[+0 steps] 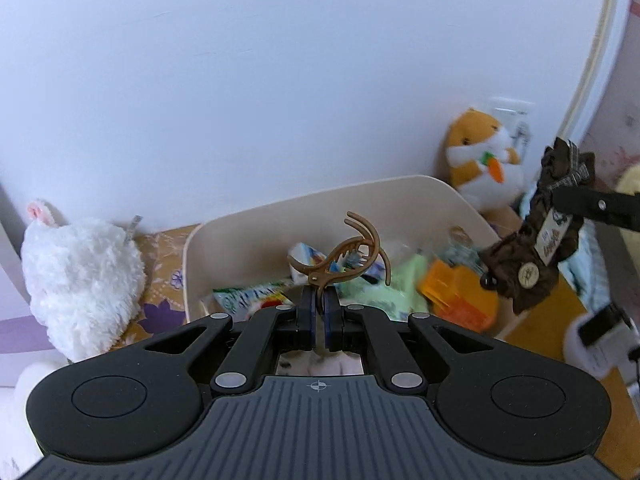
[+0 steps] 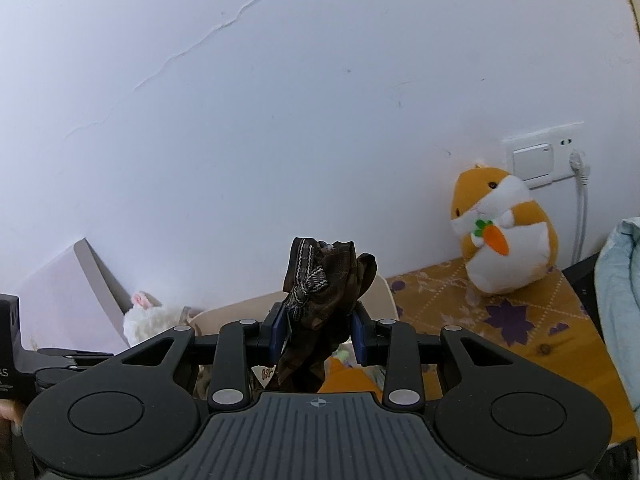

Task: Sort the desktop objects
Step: 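Carry the scrunchie with the right gripper while the left carries the claw clip to the basket, then open both grippers to drop the scrunchie and claw clip into the basket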

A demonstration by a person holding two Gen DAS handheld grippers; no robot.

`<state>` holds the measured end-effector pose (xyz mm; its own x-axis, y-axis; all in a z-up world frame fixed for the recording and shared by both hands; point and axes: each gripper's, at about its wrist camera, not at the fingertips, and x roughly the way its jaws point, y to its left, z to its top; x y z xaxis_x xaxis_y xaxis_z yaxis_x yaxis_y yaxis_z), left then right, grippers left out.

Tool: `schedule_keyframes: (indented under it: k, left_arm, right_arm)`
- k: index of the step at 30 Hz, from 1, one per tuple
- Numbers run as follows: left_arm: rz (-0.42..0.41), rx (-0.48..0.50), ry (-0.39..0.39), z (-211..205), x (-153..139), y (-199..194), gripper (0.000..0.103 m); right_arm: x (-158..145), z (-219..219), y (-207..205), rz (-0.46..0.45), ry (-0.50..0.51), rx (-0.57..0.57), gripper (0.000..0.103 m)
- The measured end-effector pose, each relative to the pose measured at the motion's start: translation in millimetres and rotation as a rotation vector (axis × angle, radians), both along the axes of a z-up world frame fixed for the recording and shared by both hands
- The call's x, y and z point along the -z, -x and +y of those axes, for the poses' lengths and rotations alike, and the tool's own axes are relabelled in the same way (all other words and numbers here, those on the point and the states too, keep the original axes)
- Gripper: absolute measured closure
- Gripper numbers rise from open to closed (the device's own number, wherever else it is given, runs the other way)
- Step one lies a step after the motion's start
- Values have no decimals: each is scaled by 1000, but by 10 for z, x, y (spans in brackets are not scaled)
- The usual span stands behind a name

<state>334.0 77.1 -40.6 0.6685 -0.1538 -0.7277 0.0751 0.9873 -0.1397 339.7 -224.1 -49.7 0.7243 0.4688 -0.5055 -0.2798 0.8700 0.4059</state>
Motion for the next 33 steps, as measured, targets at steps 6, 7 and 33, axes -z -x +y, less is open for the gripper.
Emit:
schedule_keyframes:
  k: [6,7,33]
  left_arm:
    - [32,-51,-45,-88,38,-202,100]
    - [46,-56,-54,-108,63,-235,100]
    - [61,-75,-84,-294,229,38,23]
  right_arm:
    - [127,195,-269,55,22,-38,72]
    - [159,217,-311,68,19,-39,72]
    - [485,295,-288,132,129,-98,13]
